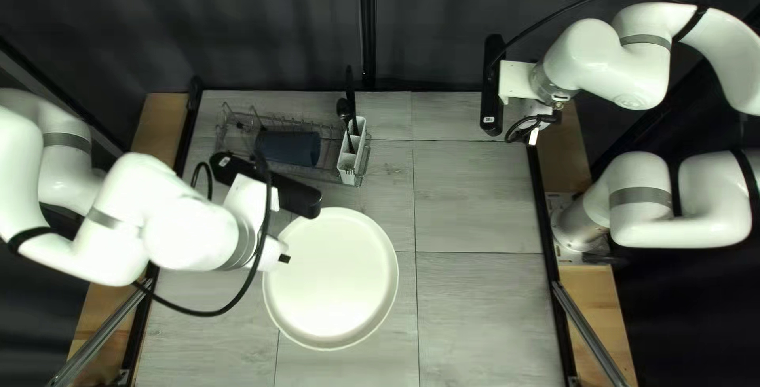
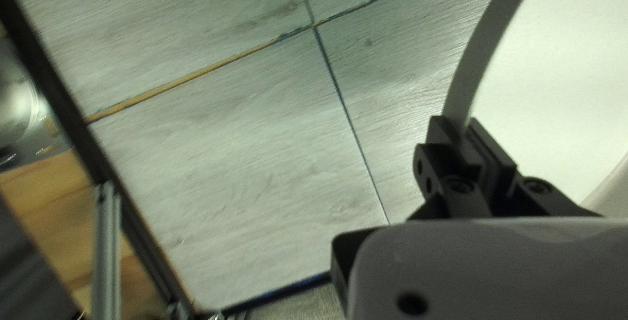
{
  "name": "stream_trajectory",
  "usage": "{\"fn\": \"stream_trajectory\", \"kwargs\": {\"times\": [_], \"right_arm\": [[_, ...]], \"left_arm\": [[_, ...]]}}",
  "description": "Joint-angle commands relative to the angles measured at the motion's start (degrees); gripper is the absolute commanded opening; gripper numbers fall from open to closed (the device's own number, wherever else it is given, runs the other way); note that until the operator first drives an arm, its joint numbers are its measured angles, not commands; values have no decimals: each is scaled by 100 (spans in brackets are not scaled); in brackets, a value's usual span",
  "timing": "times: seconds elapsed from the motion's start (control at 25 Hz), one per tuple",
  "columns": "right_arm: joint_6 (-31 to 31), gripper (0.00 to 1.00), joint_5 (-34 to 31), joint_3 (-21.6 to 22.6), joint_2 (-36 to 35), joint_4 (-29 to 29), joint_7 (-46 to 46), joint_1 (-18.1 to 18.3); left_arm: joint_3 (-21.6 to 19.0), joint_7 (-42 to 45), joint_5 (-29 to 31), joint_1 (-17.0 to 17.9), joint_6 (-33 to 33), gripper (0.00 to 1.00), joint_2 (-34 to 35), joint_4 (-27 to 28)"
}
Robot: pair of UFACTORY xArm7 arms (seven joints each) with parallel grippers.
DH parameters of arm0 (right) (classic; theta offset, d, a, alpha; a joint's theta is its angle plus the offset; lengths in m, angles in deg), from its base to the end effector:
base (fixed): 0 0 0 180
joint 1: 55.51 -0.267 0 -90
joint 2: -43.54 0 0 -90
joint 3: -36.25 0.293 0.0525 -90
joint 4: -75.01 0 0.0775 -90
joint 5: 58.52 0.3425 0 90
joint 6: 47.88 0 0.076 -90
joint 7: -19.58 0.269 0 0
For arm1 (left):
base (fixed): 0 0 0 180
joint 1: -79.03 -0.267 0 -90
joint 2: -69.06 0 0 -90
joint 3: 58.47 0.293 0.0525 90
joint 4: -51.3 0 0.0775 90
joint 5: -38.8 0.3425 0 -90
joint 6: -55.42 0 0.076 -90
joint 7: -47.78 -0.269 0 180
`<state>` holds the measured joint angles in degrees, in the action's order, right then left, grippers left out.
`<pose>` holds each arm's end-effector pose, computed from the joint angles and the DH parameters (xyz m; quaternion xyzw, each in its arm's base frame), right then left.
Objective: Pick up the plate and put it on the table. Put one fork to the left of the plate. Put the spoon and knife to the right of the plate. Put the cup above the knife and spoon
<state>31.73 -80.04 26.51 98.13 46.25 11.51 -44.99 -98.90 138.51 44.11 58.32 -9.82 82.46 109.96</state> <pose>0.2013 -0.1537 0.2564 0.9918 -0.0442 0.0055 0.1201 0.4236 -0.1223 0.2544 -0.8159 -0.5653 -0.1140 0.0427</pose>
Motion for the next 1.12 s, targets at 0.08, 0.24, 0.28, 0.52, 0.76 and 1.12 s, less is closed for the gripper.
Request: {"fn": "stream_trajectory", "kwargs": {"times": [0.08, 0.24, 0.28, 0.52, 0.76, 1.12], "right_arm": [[0, 100, 0, 0, 0, 0, 0, 0], [0, 100, 0, 0, 0, 0, 0, 0], [0, 100, 0, 0, 0, 0, 0, 0], [0, 100, 0, 0, 0, 0, 0, 0], [0, 100, 0, 0, 0, 0, 0, 0], [0, 100, 0, 0, 0, 0, 0, 0]], "left_arm": [[-42, 133, 168, 11, 788, 0, 112, -580], [-100, 327, 280, -31, 1328, 0, -79, -933], [-121, 372, 302, -37, 1373, 0, -121, -959], [-394, 979, 738, -59, 1839, 0, -435, -1212], [-472, 1313, 1101, -111, 2338, 0, -747, -1461], [-315, 1674, 1672, -282, 3186, 0, -1533, -1654]]}}
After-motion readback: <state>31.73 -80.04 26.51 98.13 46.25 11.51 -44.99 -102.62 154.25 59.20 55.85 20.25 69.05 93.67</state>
